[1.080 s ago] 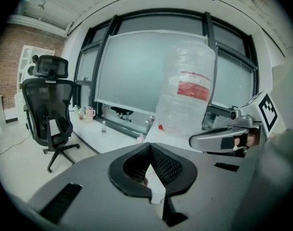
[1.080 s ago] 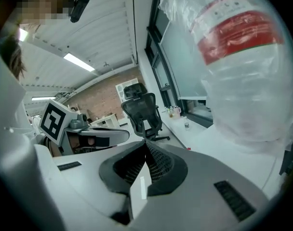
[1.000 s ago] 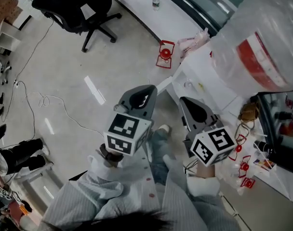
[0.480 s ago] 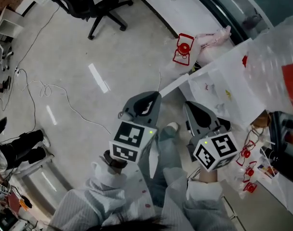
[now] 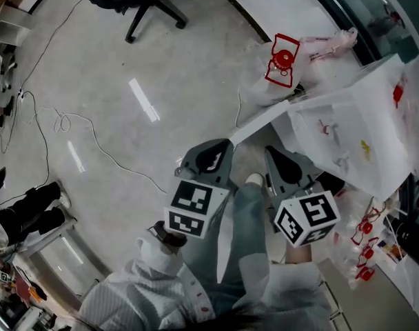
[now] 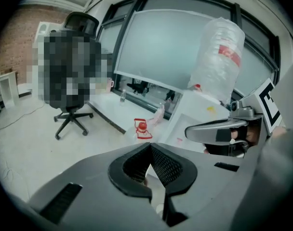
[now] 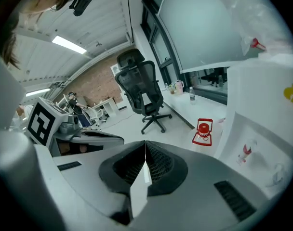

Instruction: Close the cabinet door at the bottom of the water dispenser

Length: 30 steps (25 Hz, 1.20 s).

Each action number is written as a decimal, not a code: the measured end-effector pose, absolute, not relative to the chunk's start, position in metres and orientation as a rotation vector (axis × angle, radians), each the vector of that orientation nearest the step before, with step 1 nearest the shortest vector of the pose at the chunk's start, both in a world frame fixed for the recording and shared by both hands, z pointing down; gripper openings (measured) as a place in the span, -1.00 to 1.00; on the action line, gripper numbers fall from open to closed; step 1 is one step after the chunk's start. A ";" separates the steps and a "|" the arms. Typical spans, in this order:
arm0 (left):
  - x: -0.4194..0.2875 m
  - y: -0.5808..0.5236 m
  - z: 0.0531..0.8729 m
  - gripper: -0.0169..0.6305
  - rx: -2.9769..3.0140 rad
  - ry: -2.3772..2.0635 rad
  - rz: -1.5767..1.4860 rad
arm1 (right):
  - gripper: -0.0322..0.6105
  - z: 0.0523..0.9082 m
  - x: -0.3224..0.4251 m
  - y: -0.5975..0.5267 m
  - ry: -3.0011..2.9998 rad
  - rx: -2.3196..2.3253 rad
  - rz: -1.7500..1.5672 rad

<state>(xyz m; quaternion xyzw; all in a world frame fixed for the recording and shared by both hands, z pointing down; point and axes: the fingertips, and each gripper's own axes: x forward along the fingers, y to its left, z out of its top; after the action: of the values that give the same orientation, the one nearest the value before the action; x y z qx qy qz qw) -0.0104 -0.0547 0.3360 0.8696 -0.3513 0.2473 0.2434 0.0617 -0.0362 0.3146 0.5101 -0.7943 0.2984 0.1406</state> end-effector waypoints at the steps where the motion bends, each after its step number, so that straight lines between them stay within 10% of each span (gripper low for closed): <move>1: -0.012 -0.056 0.347 -0.91 2.369 -0.962 0.687 | -0.86 0.328 0.059 -0.038 -2.286 1.462 0.871; 30: -0.055 -0.039 0.567 -0.91 2.108 -0.948 0.854 | -0.85 0.590 0.017 -0.033 -2.024 1.294 1.043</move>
<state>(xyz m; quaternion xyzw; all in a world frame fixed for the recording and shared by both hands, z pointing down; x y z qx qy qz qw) -0.0553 -0.0386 0.5665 0.8069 -0.3629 0.3268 0.3323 0.0172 -0.0329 0.5895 0.4774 -0.7467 0.3846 0.2582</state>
